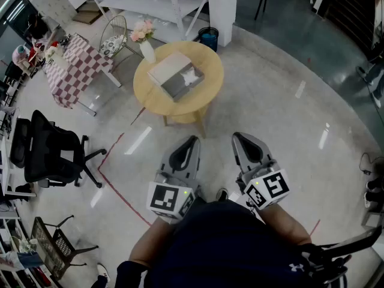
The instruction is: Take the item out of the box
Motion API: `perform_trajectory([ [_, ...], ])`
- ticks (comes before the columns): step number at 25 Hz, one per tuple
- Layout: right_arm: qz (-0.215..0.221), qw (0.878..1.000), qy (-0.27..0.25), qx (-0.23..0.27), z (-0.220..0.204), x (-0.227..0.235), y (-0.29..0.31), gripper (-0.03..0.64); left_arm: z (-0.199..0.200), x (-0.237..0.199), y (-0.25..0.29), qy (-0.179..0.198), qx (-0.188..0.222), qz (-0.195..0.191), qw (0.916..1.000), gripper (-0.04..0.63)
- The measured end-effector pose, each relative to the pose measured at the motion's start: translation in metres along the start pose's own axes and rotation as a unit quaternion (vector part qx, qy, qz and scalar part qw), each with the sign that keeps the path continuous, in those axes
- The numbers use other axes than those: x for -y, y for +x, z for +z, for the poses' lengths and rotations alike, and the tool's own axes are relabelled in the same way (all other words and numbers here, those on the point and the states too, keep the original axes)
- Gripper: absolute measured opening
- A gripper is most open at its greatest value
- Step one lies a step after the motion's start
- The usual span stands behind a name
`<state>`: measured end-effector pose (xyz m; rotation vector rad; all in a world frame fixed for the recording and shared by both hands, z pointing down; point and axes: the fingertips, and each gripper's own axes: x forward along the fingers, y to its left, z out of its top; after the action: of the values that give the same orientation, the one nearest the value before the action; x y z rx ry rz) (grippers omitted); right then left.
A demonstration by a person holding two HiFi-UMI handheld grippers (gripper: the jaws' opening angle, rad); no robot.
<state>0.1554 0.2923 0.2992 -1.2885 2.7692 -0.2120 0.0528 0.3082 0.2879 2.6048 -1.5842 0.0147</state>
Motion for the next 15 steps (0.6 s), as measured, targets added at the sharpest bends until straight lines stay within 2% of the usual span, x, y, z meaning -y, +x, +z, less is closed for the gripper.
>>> perform_trajectory([
  [8,-0.008,1.0,0.003,-0.001,-0.003,-0.014,0.012,0.011,-0.001,-0.02,-0.012,-0.002,0.002,-0.002,1.0,0.029],
  [15,-0.025,0.999,0.025,0.002,-0.009,-0.017,0.046,0.011,-0.007,-0.06,-0.009,-0.012,-0.001,-0.012,0.9999,0.029],
])
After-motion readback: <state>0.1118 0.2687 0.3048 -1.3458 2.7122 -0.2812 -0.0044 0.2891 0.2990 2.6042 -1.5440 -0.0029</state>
